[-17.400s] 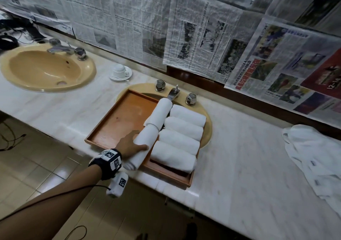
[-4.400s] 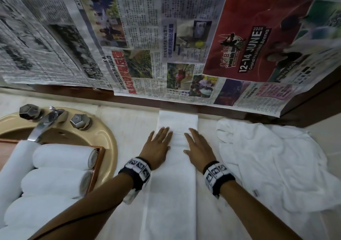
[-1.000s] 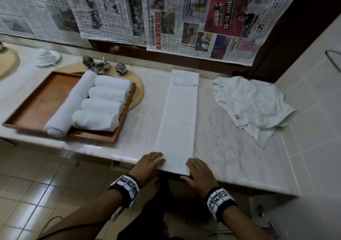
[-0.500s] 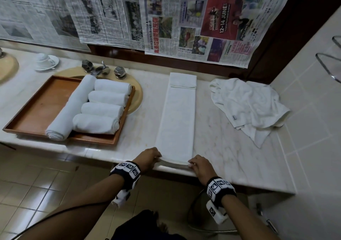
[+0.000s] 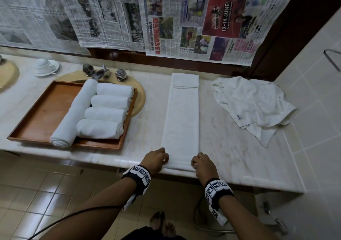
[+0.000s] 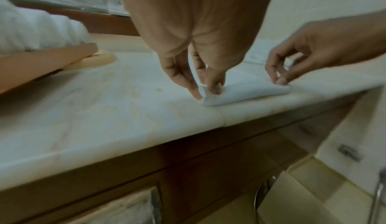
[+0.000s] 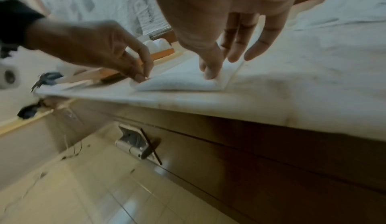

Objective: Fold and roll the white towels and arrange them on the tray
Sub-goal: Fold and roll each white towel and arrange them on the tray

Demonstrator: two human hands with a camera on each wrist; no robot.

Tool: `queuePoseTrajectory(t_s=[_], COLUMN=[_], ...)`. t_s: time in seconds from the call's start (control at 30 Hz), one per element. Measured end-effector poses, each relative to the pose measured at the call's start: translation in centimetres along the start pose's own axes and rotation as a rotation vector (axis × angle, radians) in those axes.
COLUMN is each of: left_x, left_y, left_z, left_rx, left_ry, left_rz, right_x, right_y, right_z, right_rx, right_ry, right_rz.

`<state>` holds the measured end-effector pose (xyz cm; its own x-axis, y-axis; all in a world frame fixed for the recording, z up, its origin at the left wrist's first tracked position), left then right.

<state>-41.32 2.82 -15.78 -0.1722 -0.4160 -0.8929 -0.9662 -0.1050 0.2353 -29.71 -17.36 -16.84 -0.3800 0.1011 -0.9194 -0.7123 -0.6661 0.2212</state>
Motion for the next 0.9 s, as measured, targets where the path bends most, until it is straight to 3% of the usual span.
queuePoseTrajectory(t_s=[0.07,0.23,0.43,0.7,0.9], left_x=[0.2,0.6,0.3,0.4,-0.9], left_y=[0.2,0.5,-0.4,-1.0,-1.1], left_z=[-0.1,0.4,0.3,0.9,1.5], left_rx=[0.088,0.146,0.105,0.108,-0.02], left_ry=[-0.1,-0.184,-0.173,-0.004,0.196], left_rz=[0.032,0.133,0.151,-0.019,0.023], right_x=[0.2,-0.2,-0.5,-0.6,-1.3], right_y=[0.1,0.4,-0.6,-0.6,-2.4], right_z=[0.0,-0.6,-0.8,-0.3,-1.0], right_rx=[-0.039,-0.09,-0.114,-0.104,0.155], right_ry=[0.058,0.125,0.152,0.105,-0.245], right_rz=[0.011,0.103,0.032,0.024,0.112])
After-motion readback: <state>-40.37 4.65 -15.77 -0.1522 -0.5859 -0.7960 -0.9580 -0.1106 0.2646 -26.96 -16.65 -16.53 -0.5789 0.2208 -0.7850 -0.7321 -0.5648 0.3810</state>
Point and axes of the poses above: each hand's wrist, its own y-axis away from the middle knuckle, its own x-axis out of the palm, z = x × y, the point moved 2 cm from there along -y, towards the middle knuckle, and after that the axes turned 4 degrees about x, right-handed, at the moved point
